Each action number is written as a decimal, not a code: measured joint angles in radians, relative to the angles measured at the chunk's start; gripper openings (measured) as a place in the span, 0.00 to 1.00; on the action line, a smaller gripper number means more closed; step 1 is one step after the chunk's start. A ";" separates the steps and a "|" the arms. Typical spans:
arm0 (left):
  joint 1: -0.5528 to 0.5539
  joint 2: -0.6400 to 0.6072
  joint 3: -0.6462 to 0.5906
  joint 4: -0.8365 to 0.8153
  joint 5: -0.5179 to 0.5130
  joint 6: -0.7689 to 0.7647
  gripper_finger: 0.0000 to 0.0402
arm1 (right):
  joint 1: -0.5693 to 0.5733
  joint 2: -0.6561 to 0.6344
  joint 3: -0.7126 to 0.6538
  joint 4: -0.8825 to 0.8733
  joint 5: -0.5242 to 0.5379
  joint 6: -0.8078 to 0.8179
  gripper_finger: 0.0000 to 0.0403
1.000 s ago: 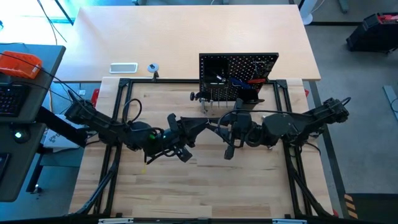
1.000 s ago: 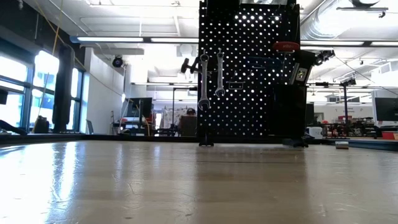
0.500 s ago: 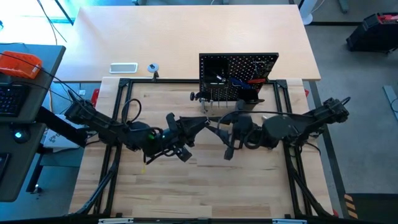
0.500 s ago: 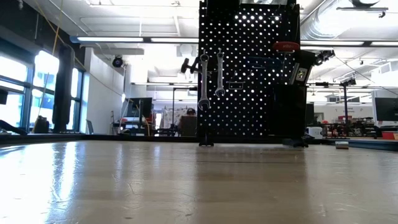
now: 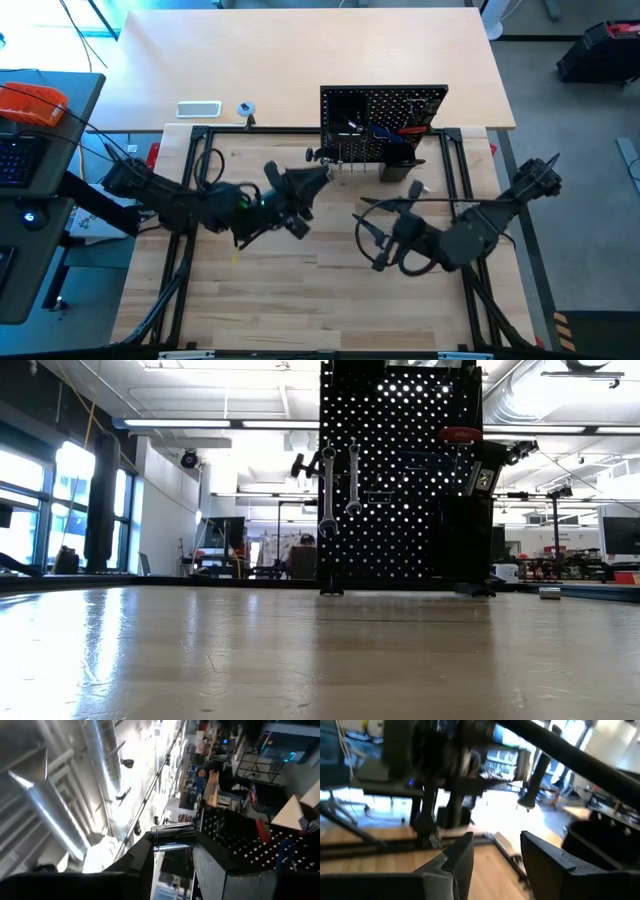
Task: Hang tools onto peg board
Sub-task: Hang the silver socket onto the pegboard
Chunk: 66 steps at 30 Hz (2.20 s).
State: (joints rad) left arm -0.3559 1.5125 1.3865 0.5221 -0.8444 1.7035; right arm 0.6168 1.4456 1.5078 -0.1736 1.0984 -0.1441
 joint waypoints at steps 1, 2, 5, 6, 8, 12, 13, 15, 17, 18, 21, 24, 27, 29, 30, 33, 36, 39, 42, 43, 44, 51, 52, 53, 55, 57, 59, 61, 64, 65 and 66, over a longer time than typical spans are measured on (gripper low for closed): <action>0.011 -0.006 0.000 -0.001 0.002 -0.013 0.24 | 0.013 0.000 0.000 -0.045 0.020 0.037 0.39; 0.025 -0.012 0.000 0.000 0.010 -0.026 0.24 | 0.024 0.000 0.000 -0.097 0.035 0.082 0.39; 0.065 -0.037 0.000 -0.006 0.052 -0.086 0.24 | 0.048 0.000 0.000 -0.281 0.045 0.266 0.39; 0.079 -0.048 0.000 -0.012 0.075 -0.116 0.24 | 0.053 0.000 0.000 -0.350 0.045 0.338 0.39; 0.113 -0.067 0.004 -0.047 0.126 -0.201 0.25 | 0.062 0.002 0.000 -0.499 0.042 0.491 0.39; 0.197 -0.075 0.054 -0.187 0.231 -0.414 0.25 | 0.068 0.032 0.000 -0.754 0.034 0.769 0.39; 0.220 -0.073 0.069 -0.223 0.260 -0.463 0.25 | 0.069 0.042 0.000 -0.804 0.033 0.824 0.39; 0.268 -0.061 0.104 -0.269 0.315 -0.550 0.25 | 0.075 0.061 0.000 -0.893 0.029 0.920 0.39; 0.311 -0.050 0.138 -0.312 0.351 -0.622 0.25 | 0.079 0.082 0.000 -0.963 0.029 0.999 0.39; 0.334 -0.043 0.157 -0.336 0.373 -0.657 0.25 | 0.080 0.092 0.000 -0.996 0.027 1.035 0.39; 0.393 -0.022 0.206 -0.423 0.438 -0.773 0.25 | 0.085 0.121 0.000 -1.082 0.024 1.134 0.39; 0.445 0.000 0.253 -0.499 0.498 -0.880 0.25 | 0.087 0.148 0.000 -1.151 0.011 1.222 0.39; 0.486 0.029 0.301 -0.570 0.513 -0.956 0.26 | 0.087 0.173 0.000 -1.194 -0.010 1.278 0.39; 0.509 0.049 0.334 -0.633 0.520 -1.007 0.26 | 0.087 0.187 0.000 -1.203 -0.011 1.297 0.39; 0.521 0.058 0.348 -0.660 0.528 -1.034 0.26 | 0.088 0.193 0.000 -1.203 -0.012 1.299 0.39; 0.550 0.093 0.405 -0.760 0.546 -1.119 0.26 | 0.088 0.203 0.000 -1.203 -0.014 1.302 0.39; 0.572 0.129 0.464 -0.856 0.549 -1.191 0.26 | 0.091 0.204 0.000 -1.205 -0.011 1.315 0.39; 0.580 0.155 0.509 -0.933 0.558 -1.236 0.26 | 0.095 0.204 0.000 -1.206 -0.009 1.316 0.39; 0.581 0.166 0.544 -0.982 0.575 -1.271 0.26 | 0.099 0.204 0.000 -1.206 -0.003 1.316 0.39; 0.582 0.168 0.552 -0.993 0.578 -1.279 0.26 | 0.099 0.204 0.000 -1.206 -0.002 1.316 0.39; 0.583 0.170 0.558 -1.002 0.580 -1.284 0.26 | 0.099 0.204 0.000 -1.207 -0.002 1.316 0.39; 0.594 0.172 0.561 -1.065 0.629 -1.301 0.31 | 0.099 0.205 0.000 -1.209 0.000 1.316 0.39; 0.593 0.172 0.561 -1.066 0.630 -1.301 0.34 | 0.099 0.204 0.000 -1.209 0.000 1.316 0.39; 0.593 0.172 0.561 -1.068 0.631 -1.301 0.36 | 0.099 0.205 0.000 -1.209 0.000 1.316 0.39; 0.593 0.172 0.561 -1.072 0.634 -1.301 0.40 | 0.099 0.205 0.000 -1.208 0.001 1.316 0.39; 0.593 0.172 0.561 -1.071 0.634 -1.307 0.44 | 0.099 0.205 0.000 -1.205 0.001 1.316 0.39; 0.593 0.172 0.561 -1.071 0.634 -1.307 0.46 | 0.099 0.205 0.000 -1.204 0.002 1.316 0.39; 0.592 0.172 0.561 -1.071 0.634 -1.306 0.48 | 0.099 0.205 0.000 -1.203 0.002 1.316 0.39; 0.582 0.172 0.561 -1.066 0.635 -1.278 0.49 | 0.099 0.205 0.000 -1.206 0.002 1.316 0.39; 0.576 0.171 0.561 -1.058 0.640 -1.263 0.49 | 0.099 0.205 0.000 -1.214 0.003 1.324 0.39; 0.566 0.167 0.560 -1.047 0.642 -1.249 0.49 | 0.099 0.205 0.000 -1.230 0.002 1.342 0.39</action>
State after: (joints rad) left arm 0.2104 1.6799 1.9469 -0.5251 -0.2027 0.4544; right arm 0.7162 1.6505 1.5078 -1.4039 1.1008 1.1980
